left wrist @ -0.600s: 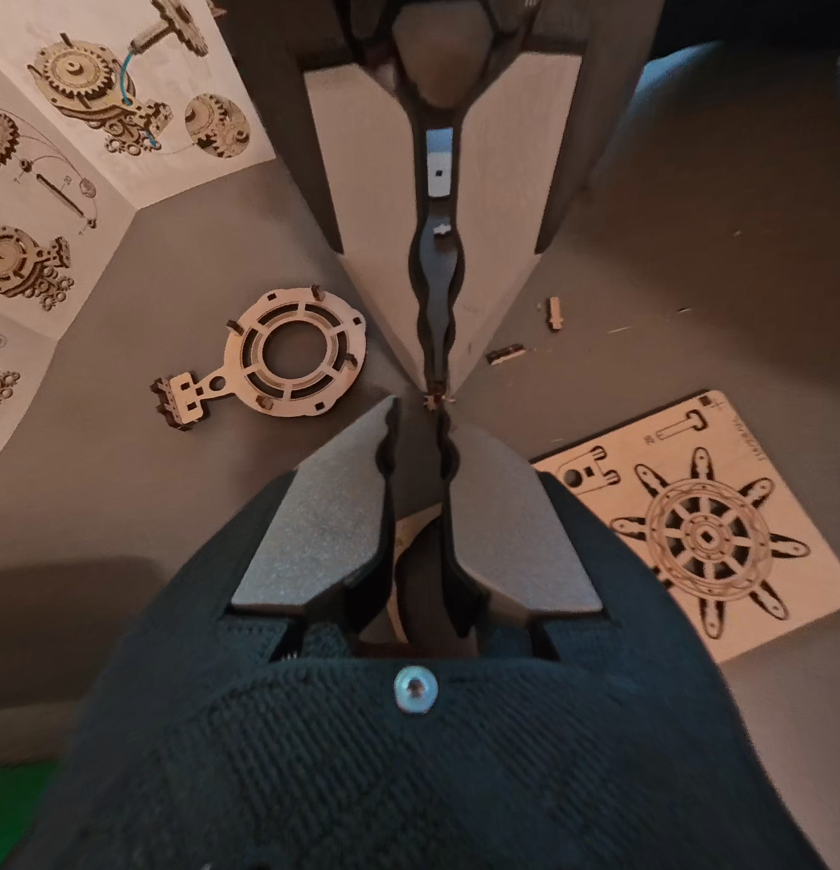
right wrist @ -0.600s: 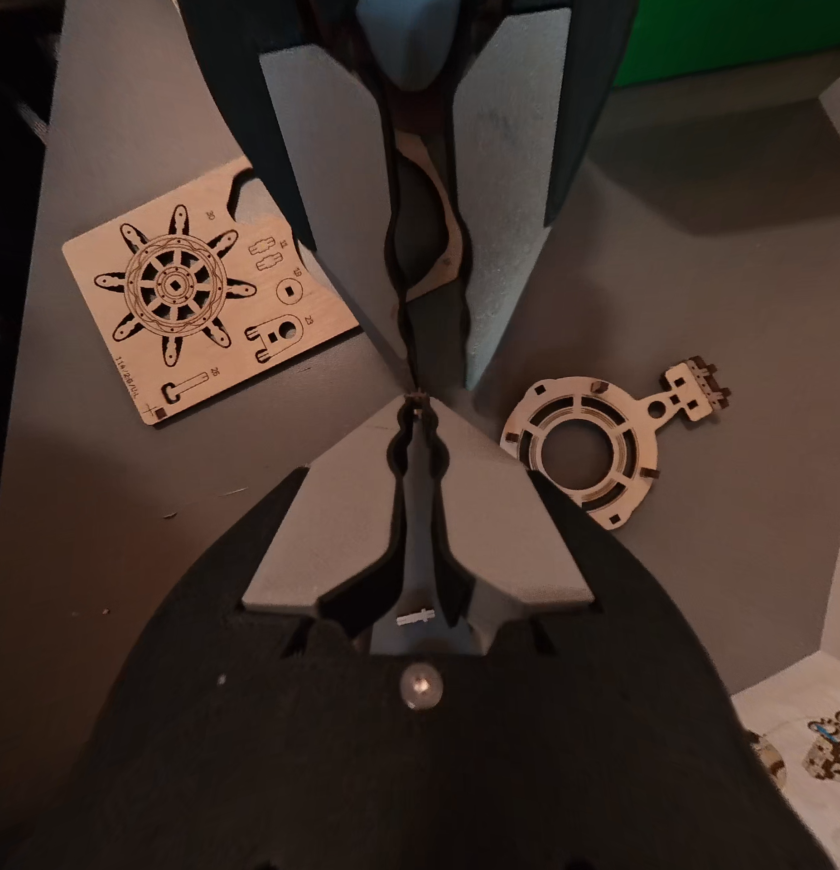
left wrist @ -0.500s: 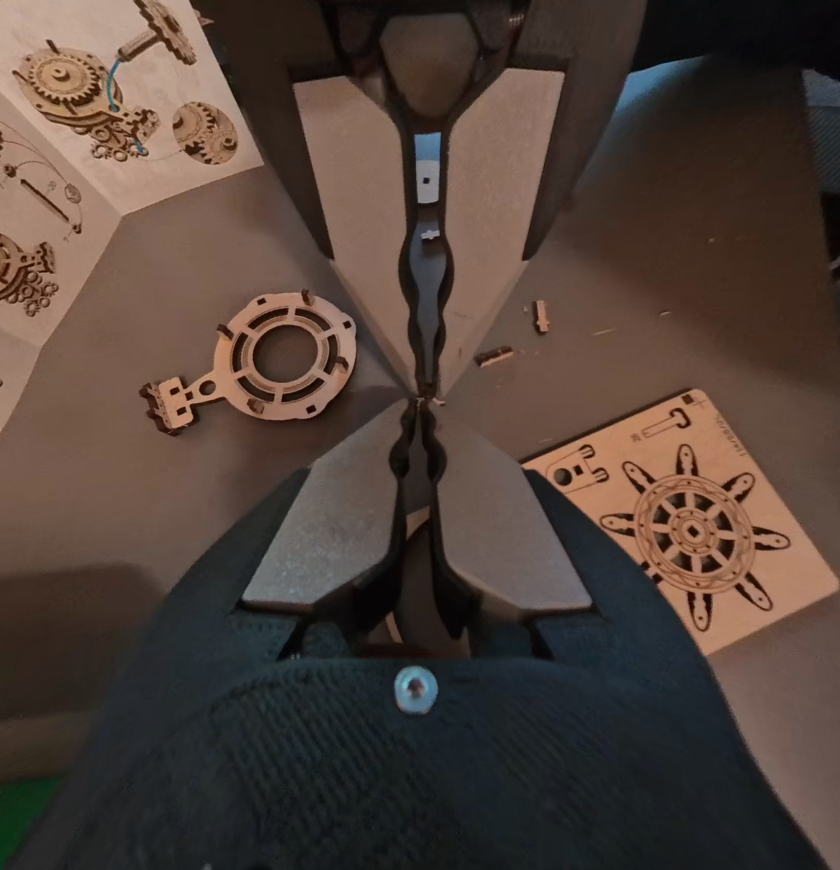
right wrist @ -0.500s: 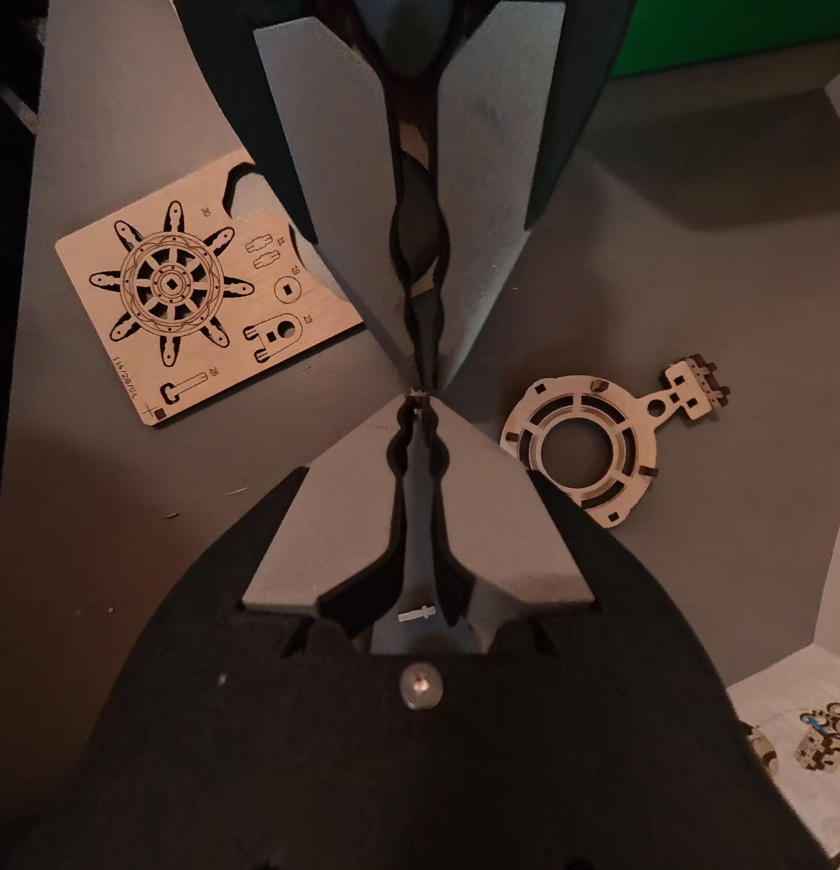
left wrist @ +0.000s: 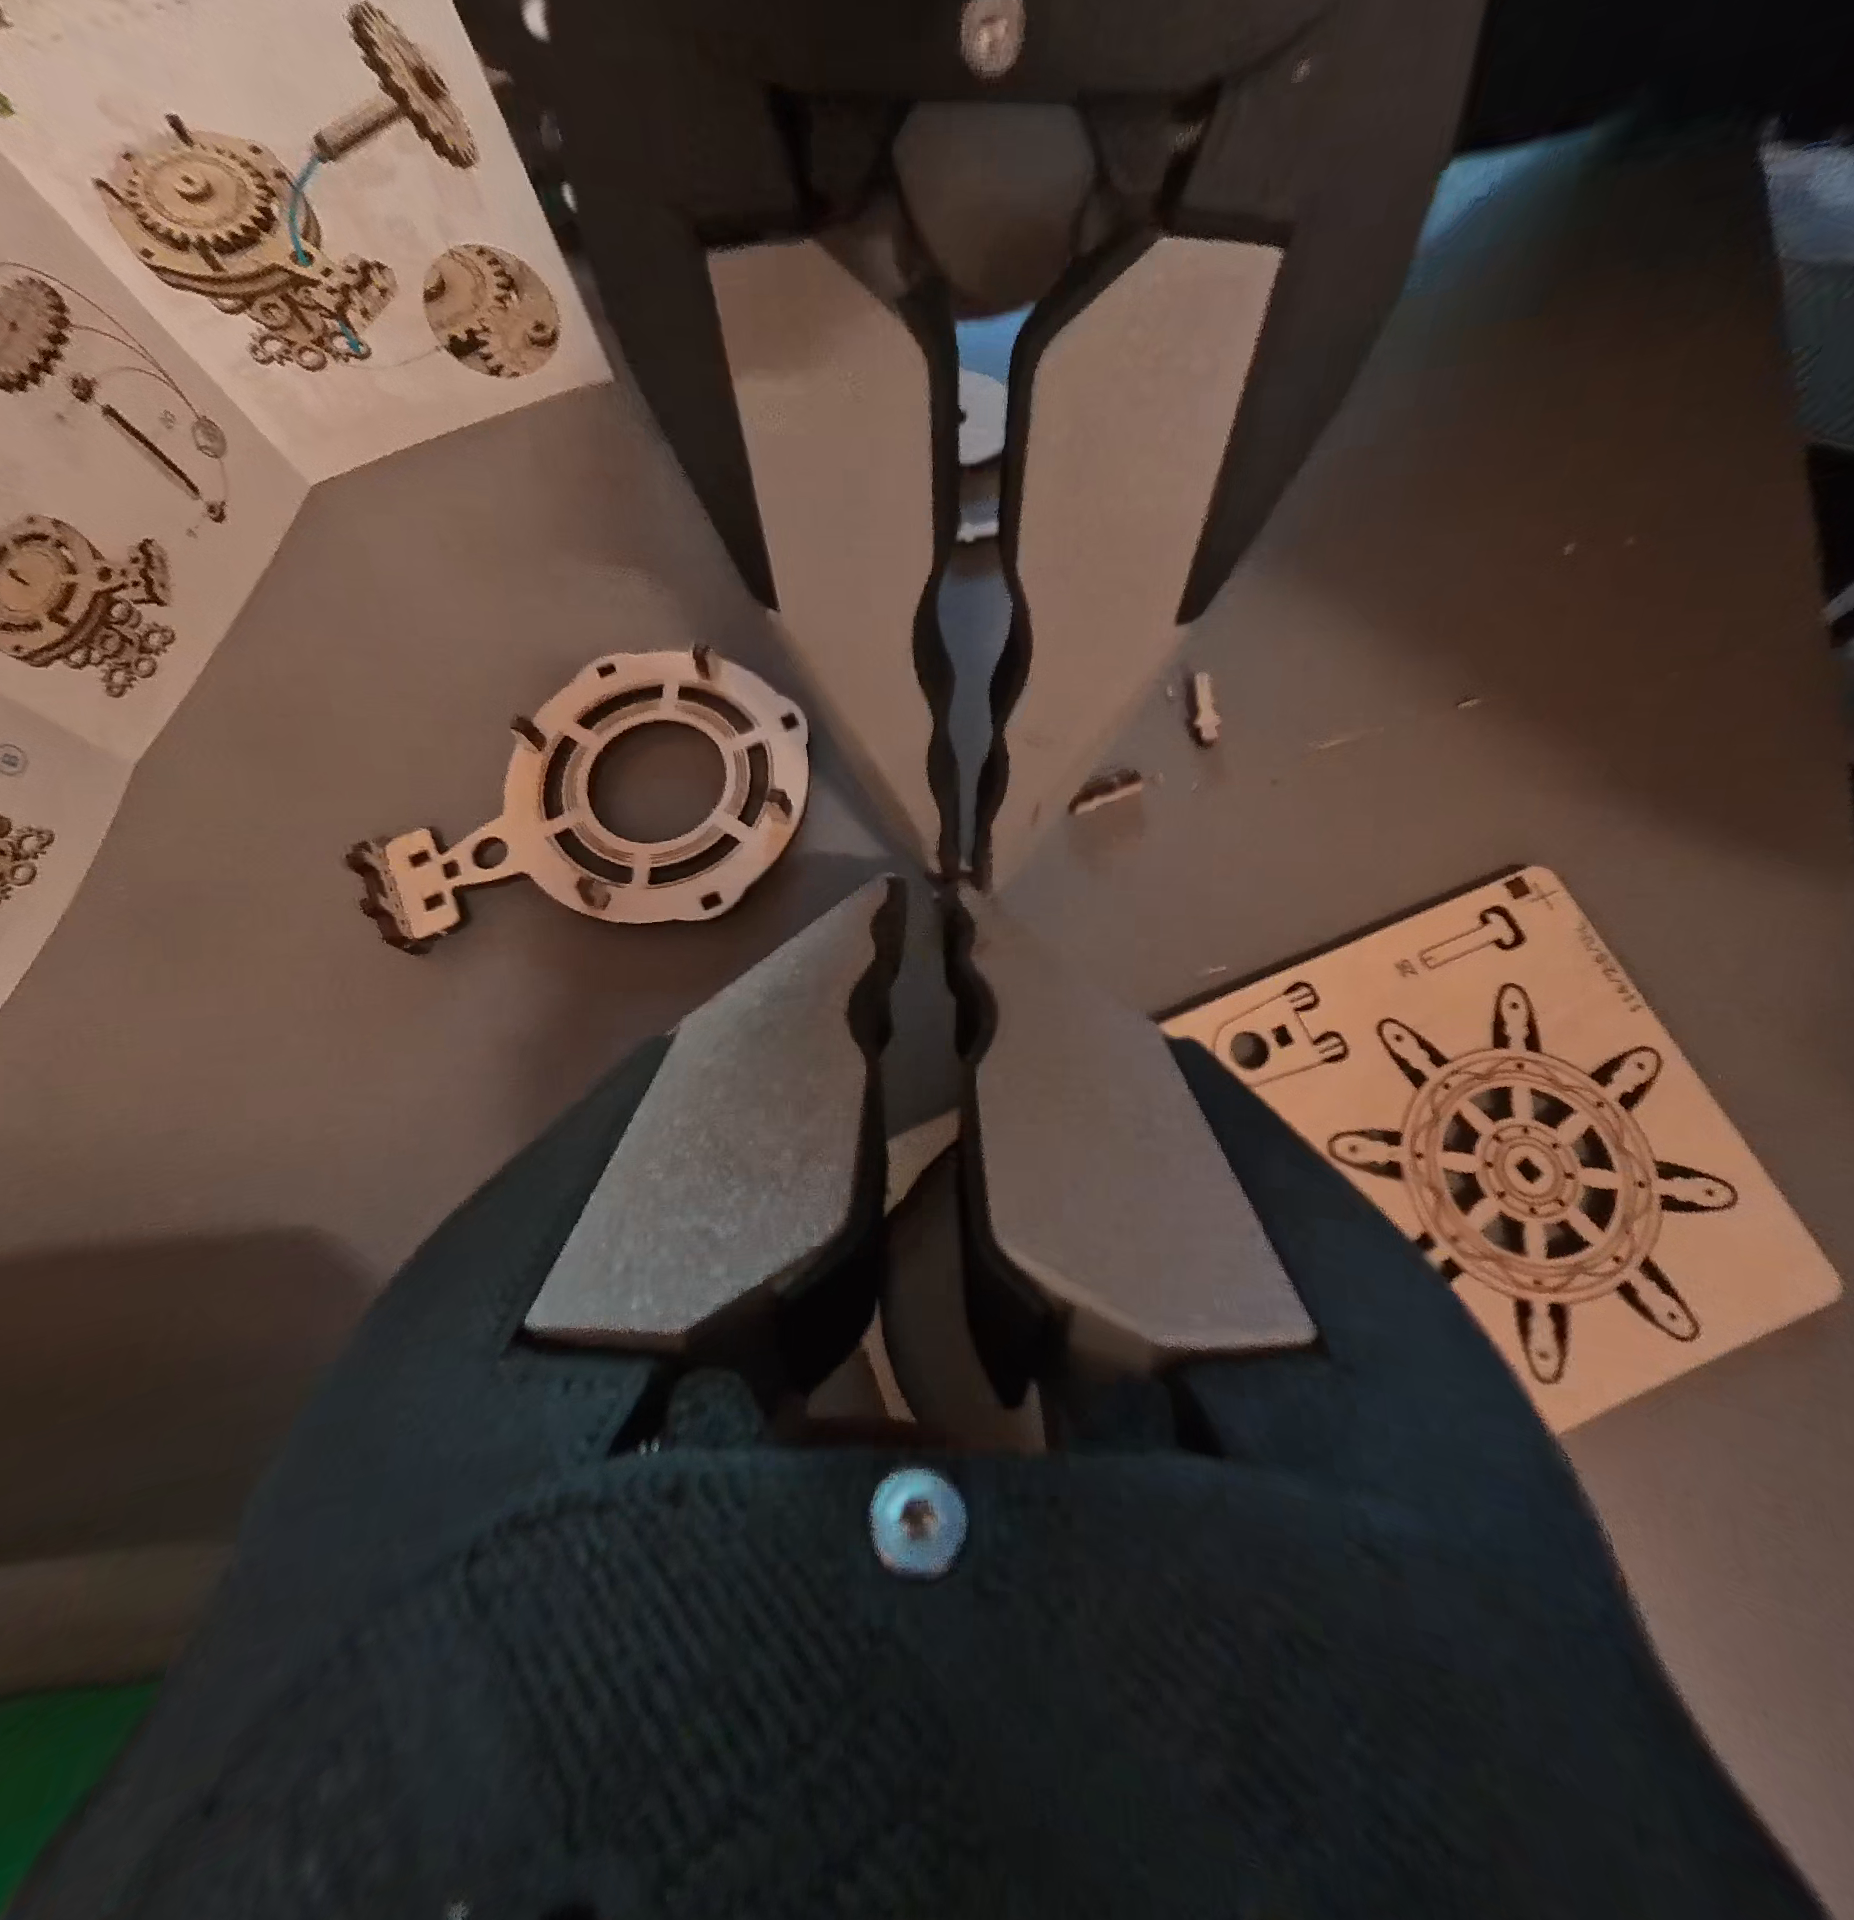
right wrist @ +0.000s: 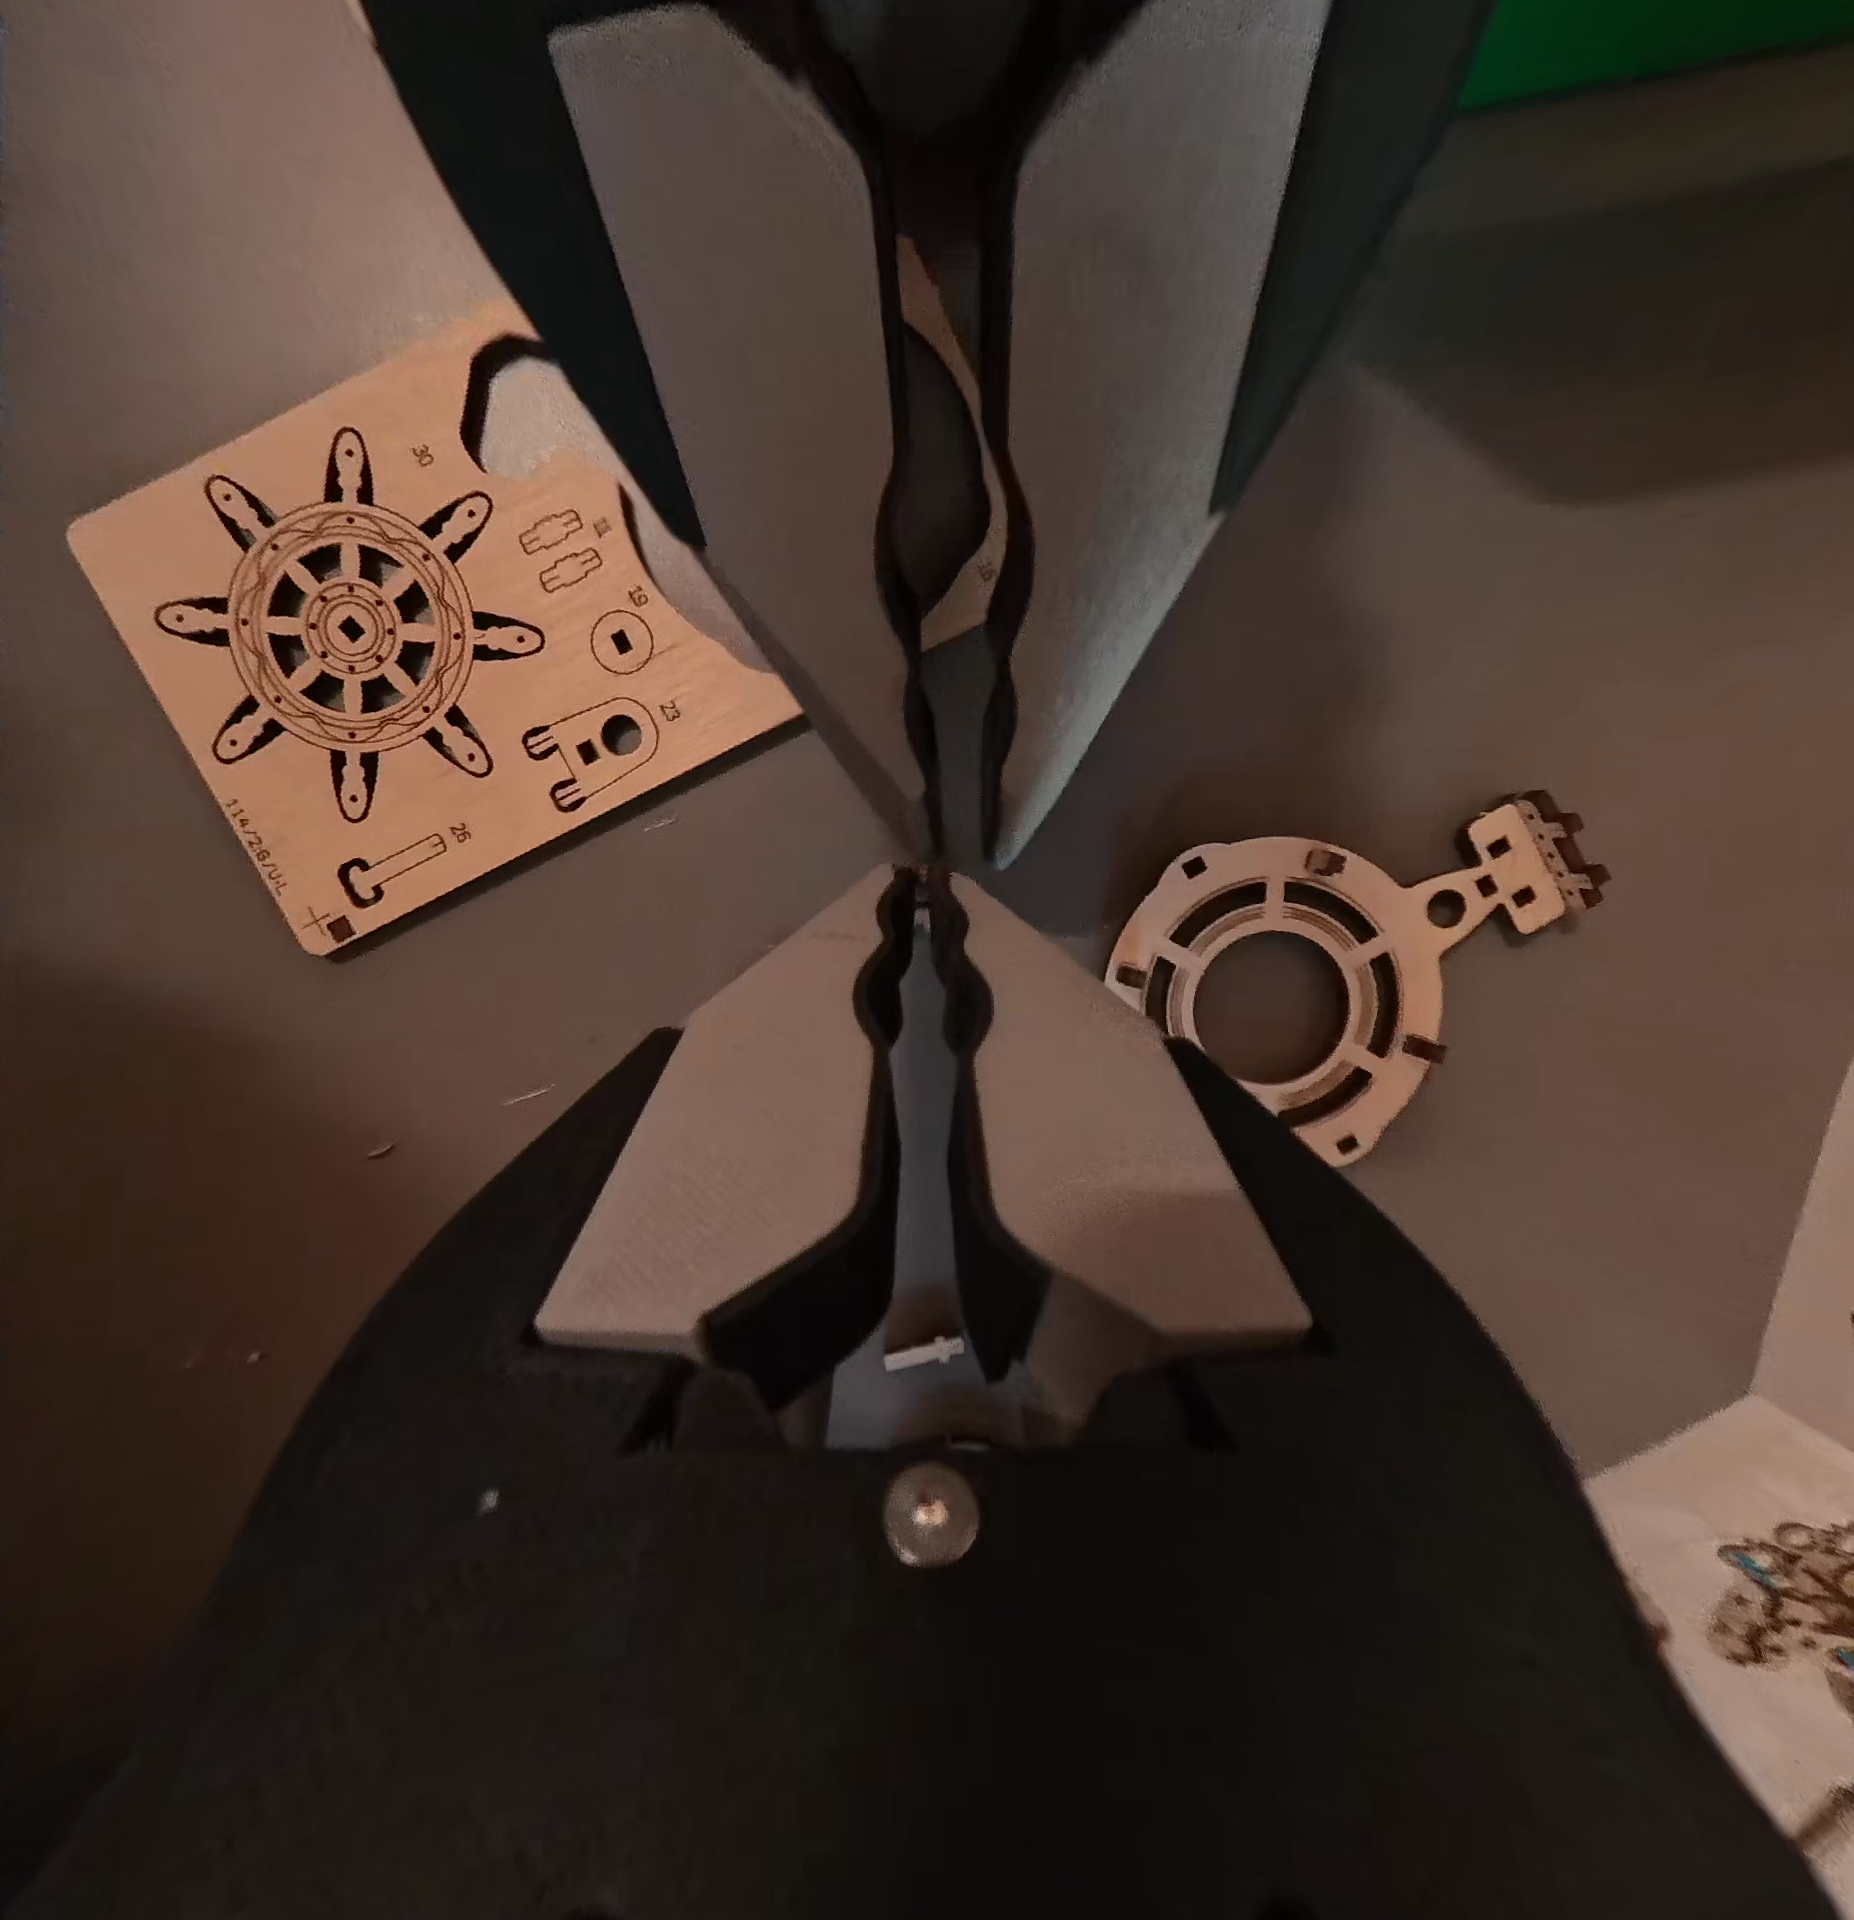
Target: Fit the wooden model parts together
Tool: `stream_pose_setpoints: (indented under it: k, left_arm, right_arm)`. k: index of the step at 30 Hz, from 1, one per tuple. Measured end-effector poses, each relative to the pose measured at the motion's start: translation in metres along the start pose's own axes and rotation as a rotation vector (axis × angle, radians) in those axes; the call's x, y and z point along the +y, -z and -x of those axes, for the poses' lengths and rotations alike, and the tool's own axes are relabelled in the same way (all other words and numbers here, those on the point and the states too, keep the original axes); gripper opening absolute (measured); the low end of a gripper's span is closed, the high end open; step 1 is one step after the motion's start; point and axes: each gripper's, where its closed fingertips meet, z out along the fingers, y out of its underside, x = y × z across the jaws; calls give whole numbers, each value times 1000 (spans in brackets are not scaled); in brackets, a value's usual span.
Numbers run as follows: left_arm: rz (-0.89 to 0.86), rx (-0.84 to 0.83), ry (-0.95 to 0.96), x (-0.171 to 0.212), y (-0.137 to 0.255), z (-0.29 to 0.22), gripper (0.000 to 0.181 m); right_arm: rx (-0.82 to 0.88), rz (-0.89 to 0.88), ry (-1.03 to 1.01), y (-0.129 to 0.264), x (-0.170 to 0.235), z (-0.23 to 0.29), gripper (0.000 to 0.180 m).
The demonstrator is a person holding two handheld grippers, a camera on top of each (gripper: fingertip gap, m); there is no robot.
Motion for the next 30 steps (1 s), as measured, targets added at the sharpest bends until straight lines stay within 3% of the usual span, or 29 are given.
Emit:
stream_pose_setpoints:
  k: [1, 15, 30]
  left_arm:
    - [-16, 9, 6, -2, 2, -1, 2]
    - [28, 22, -19, 3, -11, -8, 1]
    - [57, 4, -26, 5, -18, -8, 4]
  right_arm:
    - [-15, -34, -20, 0, 0, 0, 1]
    - [-81, -291, -50, 4, 2, 3, 1]
    - [-51, -325, -48, 7, 8, 2, 0]
